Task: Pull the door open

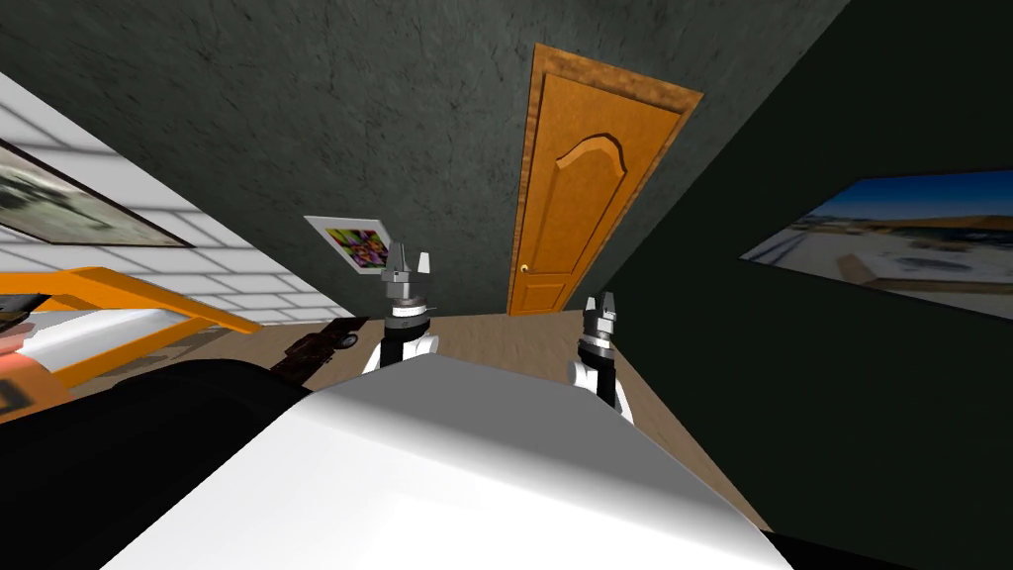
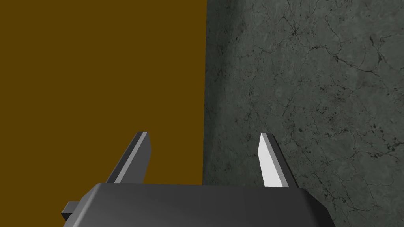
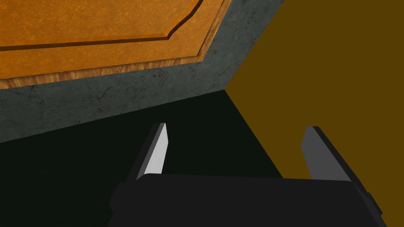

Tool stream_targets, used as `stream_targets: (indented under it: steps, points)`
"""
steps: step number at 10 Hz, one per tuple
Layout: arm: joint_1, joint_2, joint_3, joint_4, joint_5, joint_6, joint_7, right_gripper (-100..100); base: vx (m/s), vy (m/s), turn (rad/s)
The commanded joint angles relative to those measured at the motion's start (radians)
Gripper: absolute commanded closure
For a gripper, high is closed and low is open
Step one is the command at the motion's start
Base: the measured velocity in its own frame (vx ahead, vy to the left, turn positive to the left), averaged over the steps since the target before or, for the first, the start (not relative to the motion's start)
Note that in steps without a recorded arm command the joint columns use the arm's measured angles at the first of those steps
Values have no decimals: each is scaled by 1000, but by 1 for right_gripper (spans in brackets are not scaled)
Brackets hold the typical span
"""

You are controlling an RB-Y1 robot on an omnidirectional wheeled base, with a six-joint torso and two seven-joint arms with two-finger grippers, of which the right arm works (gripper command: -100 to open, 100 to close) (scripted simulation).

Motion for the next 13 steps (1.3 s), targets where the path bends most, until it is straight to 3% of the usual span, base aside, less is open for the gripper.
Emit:
stream_targets:
  steps: [1,2,4,5,9,10,12,13]
  points:
    - [-20,-8,-2,50,-3,-5,-5,-100,92,-11,155]
    - [-20,-8,-2,60,-3,-5,-5,-100,63,-17,30]
    - [-53,-19,-7,127,-8,-10,-11,-100,71,-8,124]
    - [-53,-19,-7,139,-8,-10,-11,-100,54,-8,50]
    - [-105,-37,-16,259,-17,-17,-21,-100,61,-10,108]
    - [-105,-37,-16,261,-17,-17,-21,-100,48,-3,42]
    - [-140,-49,-21,336,-22,-22,-28,-100,67,-17,122]
    - [-140,-49,-21,345,-22,-22,-28,-100,57,-15,64]
